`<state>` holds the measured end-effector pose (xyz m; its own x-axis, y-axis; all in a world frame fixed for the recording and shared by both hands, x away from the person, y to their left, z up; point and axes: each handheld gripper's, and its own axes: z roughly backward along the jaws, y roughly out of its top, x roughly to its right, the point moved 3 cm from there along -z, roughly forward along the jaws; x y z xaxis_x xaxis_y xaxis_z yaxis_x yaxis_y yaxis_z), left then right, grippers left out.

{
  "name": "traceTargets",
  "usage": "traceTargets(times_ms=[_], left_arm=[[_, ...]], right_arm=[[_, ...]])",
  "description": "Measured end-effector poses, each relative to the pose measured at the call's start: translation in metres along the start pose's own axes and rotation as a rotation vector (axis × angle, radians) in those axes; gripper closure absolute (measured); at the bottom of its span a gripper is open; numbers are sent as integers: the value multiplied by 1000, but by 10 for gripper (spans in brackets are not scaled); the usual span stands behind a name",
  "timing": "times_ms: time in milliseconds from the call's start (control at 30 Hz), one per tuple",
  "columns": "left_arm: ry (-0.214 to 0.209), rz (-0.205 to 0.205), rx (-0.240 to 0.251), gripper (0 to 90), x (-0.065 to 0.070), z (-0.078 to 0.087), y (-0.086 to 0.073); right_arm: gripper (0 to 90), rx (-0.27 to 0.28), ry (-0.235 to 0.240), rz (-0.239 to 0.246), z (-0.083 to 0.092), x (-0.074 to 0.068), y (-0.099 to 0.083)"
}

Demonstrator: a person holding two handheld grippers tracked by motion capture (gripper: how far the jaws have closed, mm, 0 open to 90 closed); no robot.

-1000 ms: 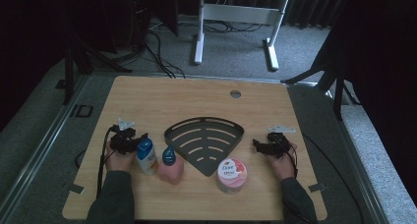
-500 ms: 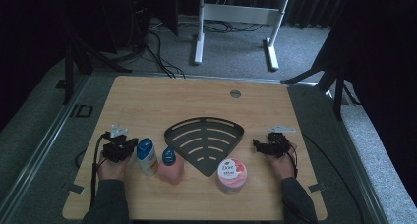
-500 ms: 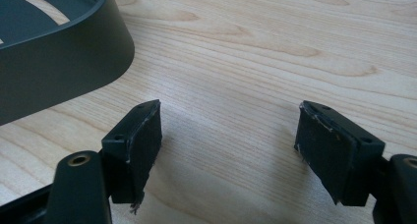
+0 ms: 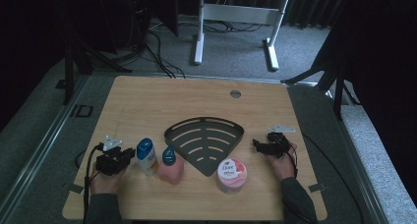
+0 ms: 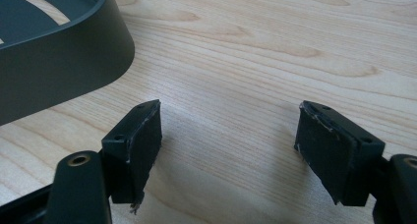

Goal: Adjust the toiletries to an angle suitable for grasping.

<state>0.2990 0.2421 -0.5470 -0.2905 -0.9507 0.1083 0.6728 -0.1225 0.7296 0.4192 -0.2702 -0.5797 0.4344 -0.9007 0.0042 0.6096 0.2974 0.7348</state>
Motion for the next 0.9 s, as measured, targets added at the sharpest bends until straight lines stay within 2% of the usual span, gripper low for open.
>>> traceTargets(times_ms=[200,533,667,900], left_arm=[[-2,-20,-18,692,4,4,-8],[5,-36,-23,623,6,6,-16],[-1,-32,-36,604,6,6,-23],[-16,-49,-43,557,12,12,-31]], right_arm=[[252,0,0,1,0,0,0],[251,0,2,2,0,0,0],[251,0,2,2,0,0,0],[251,0,2,2,0,0,0]])
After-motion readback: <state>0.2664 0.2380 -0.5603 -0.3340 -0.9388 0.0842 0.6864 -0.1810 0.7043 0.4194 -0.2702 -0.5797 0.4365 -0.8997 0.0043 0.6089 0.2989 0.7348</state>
